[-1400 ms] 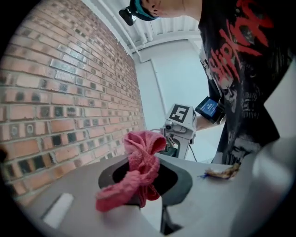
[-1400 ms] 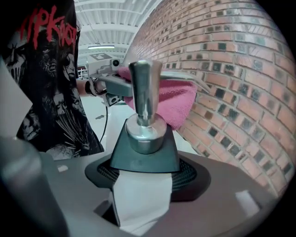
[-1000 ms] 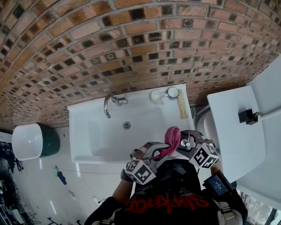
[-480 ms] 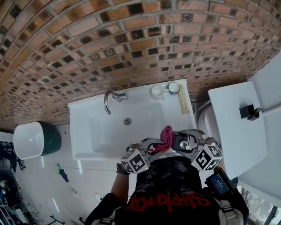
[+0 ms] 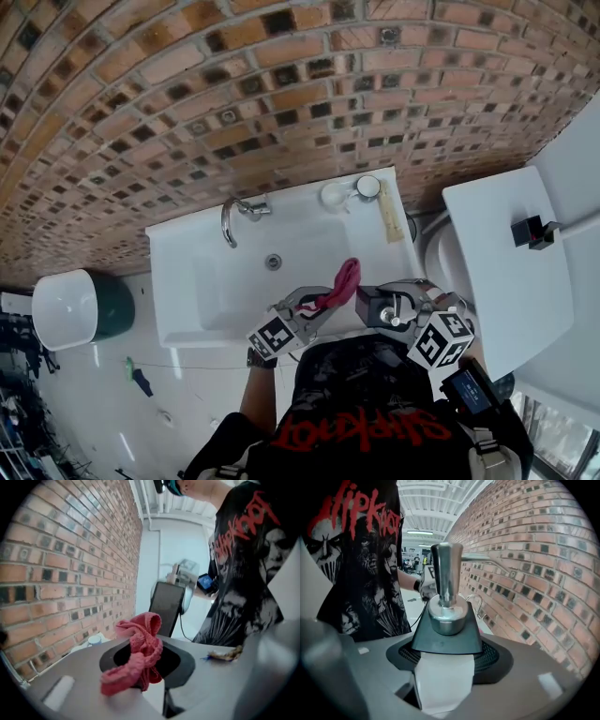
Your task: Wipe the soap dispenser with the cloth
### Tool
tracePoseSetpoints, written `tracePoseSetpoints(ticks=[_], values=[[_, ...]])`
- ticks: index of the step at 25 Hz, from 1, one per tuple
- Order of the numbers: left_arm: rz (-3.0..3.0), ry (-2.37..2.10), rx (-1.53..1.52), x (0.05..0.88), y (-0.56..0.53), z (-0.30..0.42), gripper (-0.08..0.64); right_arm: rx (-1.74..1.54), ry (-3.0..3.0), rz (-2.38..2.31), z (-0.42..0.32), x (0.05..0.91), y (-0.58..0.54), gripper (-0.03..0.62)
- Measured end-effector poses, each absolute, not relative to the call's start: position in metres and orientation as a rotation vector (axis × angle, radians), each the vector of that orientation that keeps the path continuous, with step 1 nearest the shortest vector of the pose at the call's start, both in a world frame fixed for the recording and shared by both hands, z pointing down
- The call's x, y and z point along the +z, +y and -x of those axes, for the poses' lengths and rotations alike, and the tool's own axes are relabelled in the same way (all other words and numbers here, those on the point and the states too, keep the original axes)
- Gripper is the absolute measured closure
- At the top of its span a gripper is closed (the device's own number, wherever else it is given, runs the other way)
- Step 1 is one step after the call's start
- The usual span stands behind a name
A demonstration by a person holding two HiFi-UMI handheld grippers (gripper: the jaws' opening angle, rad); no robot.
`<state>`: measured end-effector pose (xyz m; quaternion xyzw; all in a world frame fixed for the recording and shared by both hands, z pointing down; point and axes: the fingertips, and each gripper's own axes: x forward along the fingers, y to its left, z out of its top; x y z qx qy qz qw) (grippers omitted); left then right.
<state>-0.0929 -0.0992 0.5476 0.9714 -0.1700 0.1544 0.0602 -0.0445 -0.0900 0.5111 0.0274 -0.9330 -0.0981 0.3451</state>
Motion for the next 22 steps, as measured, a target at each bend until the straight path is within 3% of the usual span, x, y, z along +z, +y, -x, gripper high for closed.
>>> tracePoseSetpoints(ticks=[2, 7, 10, 14, 18, 22], values=[[-2.993, -0.496, 0.371, 0.514, -0.095, 0.088, 0.511, -0.272, -2.365, -0.057, 0.041, 0.523, -0.087, 0.288], [-3.171, -0.476, 0.472, 0.451, -0.088, 0.075, 0.509, -0.350, -2.235, 0.026, 0.043, 0.546, -0.075, 0.287], [-3.220, -0.230, 0.379, 0.428, -0.072, 0.068, 0.509, -0.368, -2.242, 0.071, 0.047, 0.547, -0.065, 0.287], [-3.121, 0.048, 0.345, 0.437, -0.057, 0.070, 0.509, -0.404, -2.287, 0.068, 0.050, 0.533, -0.061, 0.288], [-3.002, -0.046, 0.162, 0.439, -0.071, 0.075, 0.509, -0.456, -2.292, 0.060, 0.049, 0.520, -0.058, 0.288], [-2.976, -0.113, 0.177, 0.451, -0.077, 0.069, 0.509, -0.490, -2.305, 0.086, 0.053, 0.511, -0.050, 0.288]])
